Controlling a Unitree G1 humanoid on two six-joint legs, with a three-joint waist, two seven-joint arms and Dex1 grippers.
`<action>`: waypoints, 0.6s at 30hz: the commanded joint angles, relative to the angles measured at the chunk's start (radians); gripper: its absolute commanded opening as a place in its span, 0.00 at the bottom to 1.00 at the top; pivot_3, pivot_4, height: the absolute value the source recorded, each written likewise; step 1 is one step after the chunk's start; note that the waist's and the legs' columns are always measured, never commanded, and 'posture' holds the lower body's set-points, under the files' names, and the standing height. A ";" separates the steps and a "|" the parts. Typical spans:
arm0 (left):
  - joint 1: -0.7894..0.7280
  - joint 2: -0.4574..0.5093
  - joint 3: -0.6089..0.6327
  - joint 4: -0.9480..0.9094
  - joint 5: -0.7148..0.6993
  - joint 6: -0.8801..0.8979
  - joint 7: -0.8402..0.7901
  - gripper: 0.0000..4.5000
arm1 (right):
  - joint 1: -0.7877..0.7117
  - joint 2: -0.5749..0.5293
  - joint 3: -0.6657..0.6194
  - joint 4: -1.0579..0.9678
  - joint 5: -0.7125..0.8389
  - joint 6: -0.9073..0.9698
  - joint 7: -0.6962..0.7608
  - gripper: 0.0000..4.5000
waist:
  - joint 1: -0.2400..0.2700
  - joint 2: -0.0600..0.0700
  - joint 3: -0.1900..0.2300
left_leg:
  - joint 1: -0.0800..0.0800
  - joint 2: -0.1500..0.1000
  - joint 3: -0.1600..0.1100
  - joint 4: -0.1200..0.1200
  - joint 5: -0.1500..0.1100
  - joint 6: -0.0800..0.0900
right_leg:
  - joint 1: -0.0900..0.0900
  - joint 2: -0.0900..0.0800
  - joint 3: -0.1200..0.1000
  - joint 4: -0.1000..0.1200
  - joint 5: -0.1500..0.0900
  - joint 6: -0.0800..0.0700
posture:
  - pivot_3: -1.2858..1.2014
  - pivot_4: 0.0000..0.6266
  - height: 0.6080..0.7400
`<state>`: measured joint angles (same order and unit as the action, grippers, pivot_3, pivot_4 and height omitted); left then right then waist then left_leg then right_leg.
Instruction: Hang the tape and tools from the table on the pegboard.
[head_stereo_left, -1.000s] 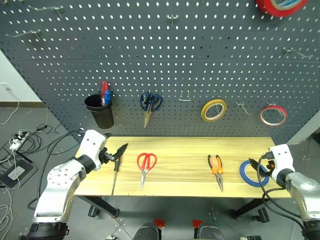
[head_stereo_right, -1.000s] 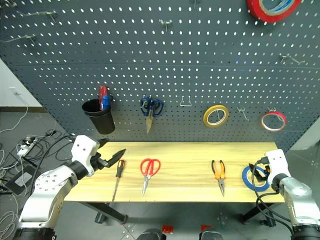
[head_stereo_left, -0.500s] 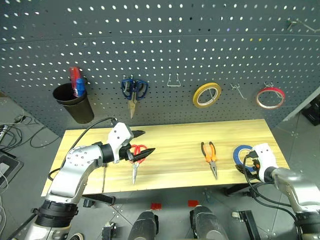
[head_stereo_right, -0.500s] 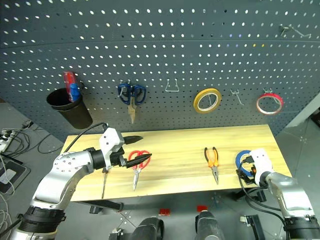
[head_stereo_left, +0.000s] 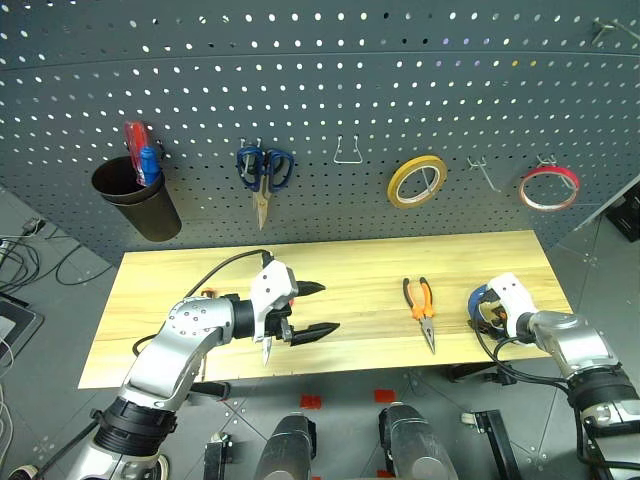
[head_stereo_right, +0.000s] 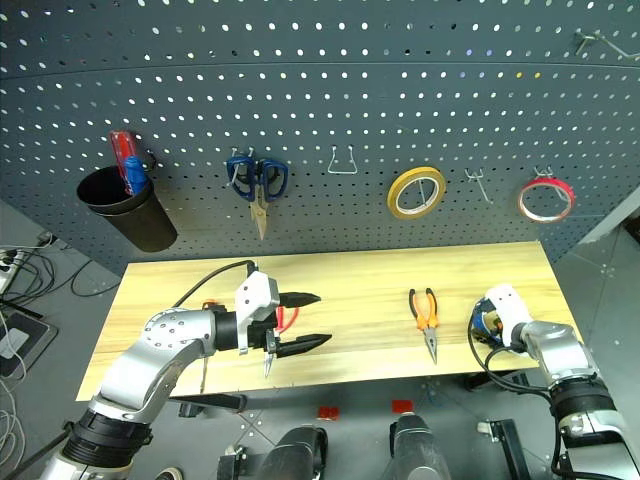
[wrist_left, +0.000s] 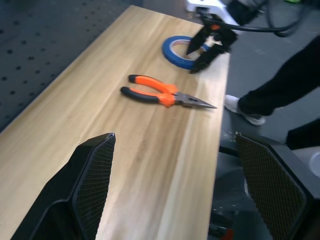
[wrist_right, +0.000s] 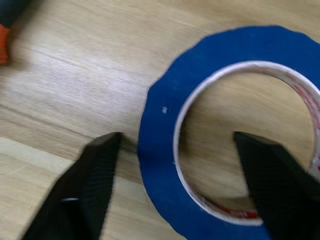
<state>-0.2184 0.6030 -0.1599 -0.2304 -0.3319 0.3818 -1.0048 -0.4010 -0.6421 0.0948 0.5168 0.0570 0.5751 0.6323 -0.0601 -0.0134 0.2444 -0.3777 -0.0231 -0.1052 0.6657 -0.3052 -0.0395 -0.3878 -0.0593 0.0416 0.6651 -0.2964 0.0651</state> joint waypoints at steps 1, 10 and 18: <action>-0.020 -0.006 -0.018 -0.015 0.005 -0.060 -0.033 0.90 | -0.011 -0.009 0.024 0.060 -0.033 0.022 0.025 0.50 | 0.000 0.000 0.000 | 0.000 0.000 0.000 0.000 0.000 0.000 | 0.000 0.000 0.000 0.000 0.000 0.000 | 0.50 0.40 1.00; -0.030 -0.023 -0.027 0.036 0.027 -0.164 -0.062 0.90 | -0.021 0.002 -0.035 0.014 -0.052 -0.020 -0.051 0.16 | 0.000 -0.001 0.000 | 0.000 0.000 0.000 0.001 0.000 -0.001 | 0.000 0.000 0.000 0.000 0.001 0.000 | 0.49 0.37 1.00; -0.018 -0.058 0.029 0.070 0.014 -0.265 -0.021 0.90 | 0.277 -0.011 -0.213 -0.785 -0.040 0.079 -0.180 0.16 | 0.001 0.002 -0.002 | -0.009 0.000 0.000 0.000 0.003 -0.005 | -0.008 -0.001 0.000 0.000 0.001 0.001 | 0.47 0.37 1.00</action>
<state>-0.2403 0.5492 -0.1607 -0.1518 -0.3046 0.1494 -1.0347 -0.1653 -0.6575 -0.0769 -0.1153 0.0216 0.6232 0.4874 -0.0593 -0.0115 0.2427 -0.3863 -0.0227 -0.1052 0.6659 -0.3023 -0.0446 -0.3956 -0.0598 0.0413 0.6648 -0.2958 0.0658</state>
